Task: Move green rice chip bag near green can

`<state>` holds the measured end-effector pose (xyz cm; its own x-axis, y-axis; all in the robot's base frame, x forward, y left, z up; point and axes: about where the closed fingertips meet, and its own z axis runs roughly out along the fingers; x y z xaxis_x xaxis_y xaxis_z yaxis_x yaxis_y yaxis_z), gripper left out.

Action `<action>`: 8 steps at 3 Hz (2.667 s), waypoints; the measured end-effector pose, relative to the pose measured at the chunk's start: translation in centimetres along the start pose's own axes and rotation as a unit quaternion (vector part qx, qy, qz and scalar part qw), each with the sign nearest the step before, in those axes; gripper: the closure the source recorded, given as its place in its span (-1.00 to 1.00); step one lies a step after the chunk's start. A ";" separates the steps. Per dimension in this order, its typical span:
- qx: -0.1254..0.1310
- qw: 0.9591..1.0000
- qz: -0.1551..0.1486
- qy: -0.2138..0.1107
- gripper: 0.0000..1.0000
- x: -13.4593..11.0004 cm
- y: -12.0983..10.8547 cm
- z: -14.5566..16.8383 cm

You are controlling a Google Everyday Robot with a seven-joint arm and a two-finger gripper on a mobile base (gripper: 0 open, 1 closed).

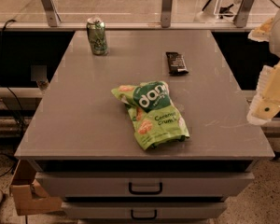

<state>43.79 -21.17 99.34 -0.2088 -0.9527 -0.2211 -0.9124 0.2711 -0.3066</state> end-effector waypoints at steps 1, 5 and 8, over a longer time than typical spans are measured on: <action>0.000 1.000 0.000 0.000 -1.00 0.0 0.0 0.0; -0.067 0.983 0.161 -0.055 -1.00 -9.8 1.1 11.1; -0.071 0.974 0.215 -0.003 -0.19 -12.1 1.7 15.2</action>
Offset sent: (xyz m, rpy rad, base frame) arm 0.0356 0.0620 -0.0400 0.1080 0.0715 -0.2229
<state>50.11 -7.12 87.44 -0.5810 -0.7538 -0.3071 -0.7801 0.6233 -0.0539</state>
